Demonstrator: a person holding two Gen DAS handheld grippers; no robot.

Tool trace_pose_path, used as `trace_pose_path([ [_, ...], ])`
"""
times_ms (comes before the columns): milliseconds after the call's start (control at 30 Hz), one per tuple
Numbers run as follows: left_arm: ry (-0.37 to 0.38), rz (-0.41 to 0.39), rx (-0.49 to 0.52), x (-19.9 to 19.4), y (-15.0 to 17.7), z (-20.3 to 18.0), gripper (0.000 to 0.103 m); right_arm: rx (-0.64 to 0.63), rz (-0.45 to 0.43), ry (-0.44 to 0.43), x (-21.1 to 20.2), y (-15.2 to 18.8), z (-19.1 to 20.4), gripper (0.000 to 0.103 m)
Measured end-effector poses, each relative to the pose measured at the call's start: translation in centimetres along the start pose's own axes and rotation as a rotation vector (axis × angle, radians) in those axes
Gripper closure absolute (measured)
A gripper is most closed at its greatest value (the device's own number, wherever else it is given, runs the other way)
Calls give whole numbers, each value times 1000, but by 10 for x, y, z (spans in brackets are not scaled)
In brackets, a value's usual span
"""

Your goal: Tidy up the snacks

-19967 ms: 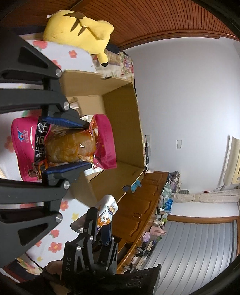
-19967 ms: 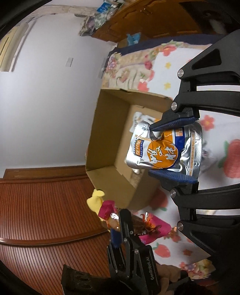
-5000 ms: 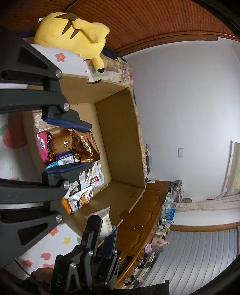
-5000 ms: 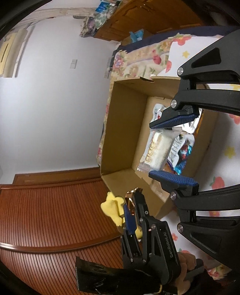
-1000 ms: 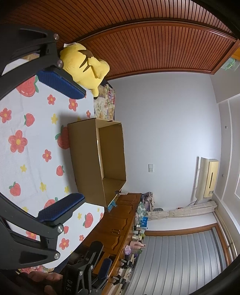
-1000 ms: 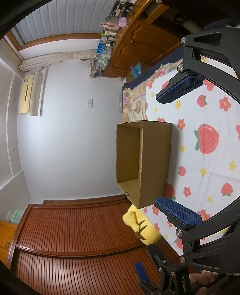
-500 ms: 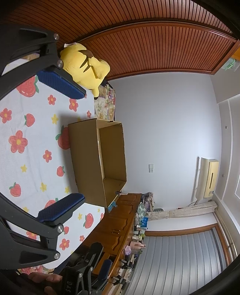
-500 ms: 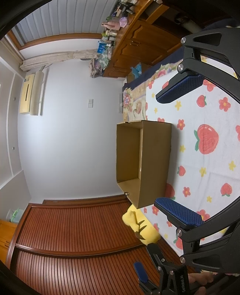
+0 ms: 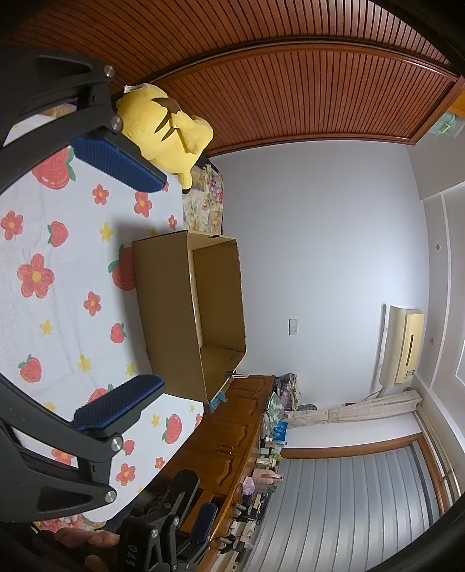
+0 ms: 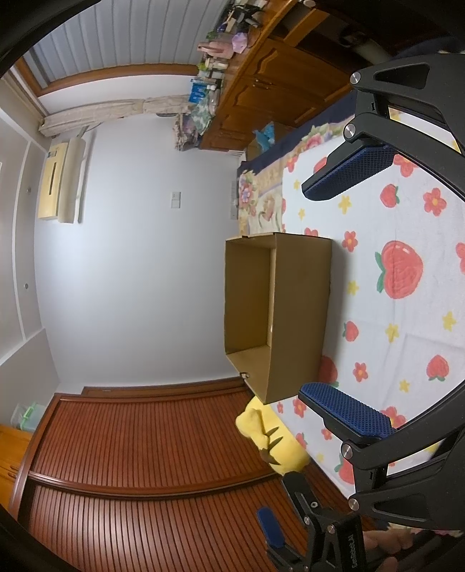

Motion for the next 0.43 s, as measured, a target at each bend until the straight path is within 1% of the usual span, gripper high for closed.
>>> trace_pose_path([
  [433, 6, 9, 2, 2, 4, 0, 0, 0, 1, 3, 0, 0, -1, 0],
])
Point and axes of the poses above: each gripper's, at about its wrist camera, not at the fingertips, and x roughly the way its jaws point, z to its left, y to its underside, the point moved 9 cm from there along x, roughly the way its jaws point, and after that the axes turned 8 degrees about z, right-handed, at the moved point
